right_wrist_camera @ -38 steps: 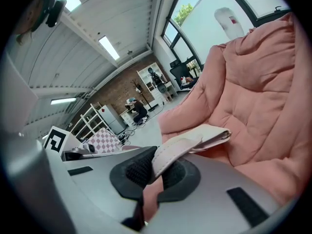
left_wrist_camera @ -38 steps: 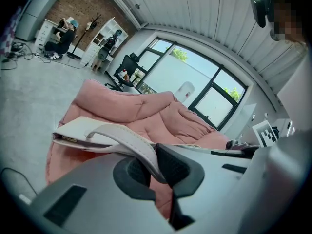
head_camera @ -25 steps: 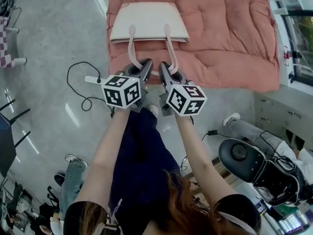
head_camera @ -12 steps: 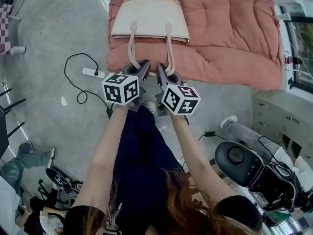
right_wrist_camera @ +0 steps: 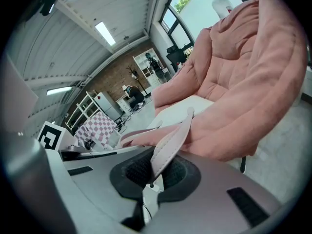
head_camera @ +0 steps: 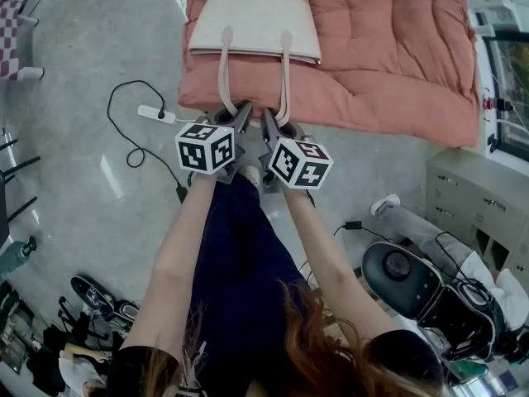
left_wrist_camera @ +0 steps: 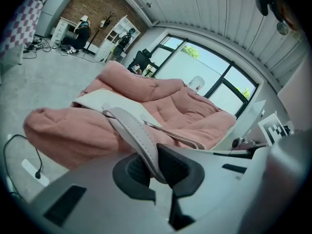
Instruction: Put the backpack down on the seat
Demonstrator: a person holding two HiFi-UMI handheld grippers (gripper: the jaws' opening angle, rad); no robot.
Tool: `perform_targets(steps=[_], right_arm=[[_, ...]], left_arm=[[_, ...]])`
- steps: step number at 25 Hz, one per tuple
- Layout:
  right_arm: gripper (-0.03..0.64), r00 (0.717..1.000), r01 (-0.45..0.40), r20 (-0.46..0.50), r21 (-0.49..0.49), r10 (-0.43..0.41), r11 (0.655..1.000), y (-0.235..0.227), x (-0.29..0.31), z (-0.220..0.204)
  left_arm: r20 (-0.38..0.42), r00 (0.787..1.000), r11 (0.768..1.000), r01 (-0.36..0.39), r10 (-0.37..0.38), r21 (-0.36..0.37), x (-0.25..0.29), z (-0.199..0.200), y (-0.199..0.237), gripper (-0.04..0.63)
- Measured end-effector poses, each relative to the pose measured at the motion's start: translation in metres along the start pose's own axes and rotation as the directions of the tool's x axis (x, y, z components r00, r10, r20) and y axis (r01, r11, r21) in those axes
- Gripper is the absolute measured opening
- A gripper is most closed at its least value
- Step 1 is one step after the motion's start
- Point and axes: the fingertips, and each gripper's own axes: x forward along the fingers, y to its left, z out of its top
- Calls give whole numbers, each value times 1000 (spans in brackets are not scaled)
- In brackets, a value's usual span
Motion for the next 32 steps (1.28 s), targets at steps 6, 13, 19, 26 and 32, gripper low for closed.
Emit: perform_targets(steps=[6,13,19,26,32], right_arm=[[32,1000,-2,-29,8,2,1000,-6,3,-19],[32,999,-13,-38,-95,10,995,-7,10,-28],[32,1000,-16,-22,-42,15,999,-8,11,-23],[60,1000,-26,6,33,26,999,-10,5,-19],[187,995,-100,40,139,95,985,-7,-1,-15]], left_arm=[[-6,999,999,-42,42,-8,1,-18,8,21],[12,999,999,-51,50,9,4,-24,14,20],[13,998,998,-58,59,-15,6,-19,13,20],[25,998,998,-51,52,-32,5,-17,5,21],[42,996,993,-70,74,-92,2,-16,4,59]])
